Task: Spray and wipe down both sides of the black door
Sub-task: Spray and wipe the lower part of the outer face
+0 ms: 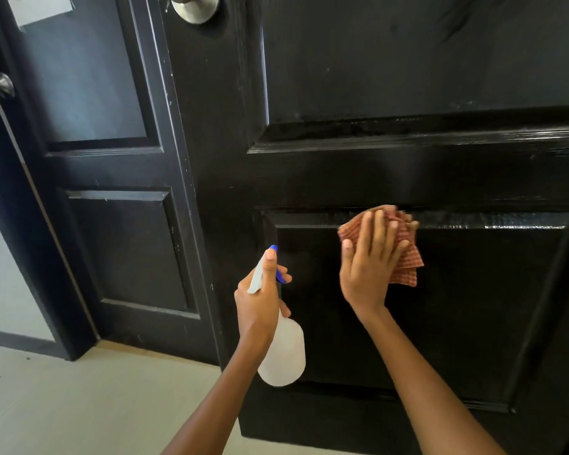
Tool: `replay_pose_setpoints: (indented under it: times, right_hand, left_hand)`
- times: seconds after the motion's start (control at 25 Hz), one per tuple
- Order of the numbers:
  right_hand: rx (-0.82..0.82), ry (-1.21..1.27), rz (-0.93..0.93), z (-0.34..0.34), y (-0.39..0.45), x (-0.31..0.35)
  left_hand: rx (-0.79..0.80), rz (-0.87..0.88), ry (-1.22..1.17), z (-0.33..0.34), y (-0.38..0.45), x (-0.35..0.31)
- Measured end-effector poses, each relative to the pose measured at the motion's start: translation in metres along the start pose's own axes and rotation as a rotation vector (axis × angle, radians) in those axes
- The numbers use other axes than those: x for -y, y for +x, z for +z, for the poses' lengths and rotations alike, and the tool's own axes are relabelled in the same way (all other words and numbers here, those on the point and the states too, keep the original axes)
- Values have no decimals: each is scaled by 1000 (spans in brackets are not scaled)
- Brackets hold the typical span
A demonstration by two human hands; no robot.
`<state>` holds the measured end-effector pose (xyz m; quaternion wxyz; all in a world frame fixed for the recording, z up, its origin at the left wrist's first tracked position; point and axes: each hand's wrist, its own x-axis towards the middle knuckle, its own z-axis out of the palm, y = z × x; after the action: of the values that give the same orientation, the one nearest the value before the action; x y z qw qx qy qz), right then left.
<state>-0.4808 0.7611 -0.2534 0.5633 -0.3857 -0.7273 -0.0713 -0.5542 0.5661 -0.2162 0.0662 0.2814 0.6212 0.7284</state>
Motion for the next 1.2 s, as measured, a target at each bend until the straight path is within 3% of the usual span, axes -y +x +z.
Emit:
replay_pose_setpoints:
  times: [0.16,0.28,0.48,0.6,0.72,0.8,0.88,1.08,1.2]
  right_hand:
    - [182,-70,-508,-1,15,5]
    - [199,-118,-609,-12,34,-17]
    - [55,-133,-279,-43,25,-102]
    - [-70,-115,19,-61,25,-149]
    - [-215,-2,385,-66,45,-155]
    - [-236,32,426,-62,50,-138]
    - [-207,-4,259,-49,38,-117]
    - [124,-107,-428,-57,35,-115]
    - [116,-192,-435,-79,46,-163]
  left_hand:
    - [35,7,12,13,-4,-2]
    - [67,13,14,31,-8,-5]
    - [185,3,-27,62,-21,-11]
    - [221,13,-31,75,-25,-13]
    - [245,26,-23,83,-28,-12]
    - [260,41,-16,87,-28,-11]
    - [271,57,-14,92,-29,-8]
    - [292,76,12,112,-33,-3]
    - [332,72,12,128,-39,-3]
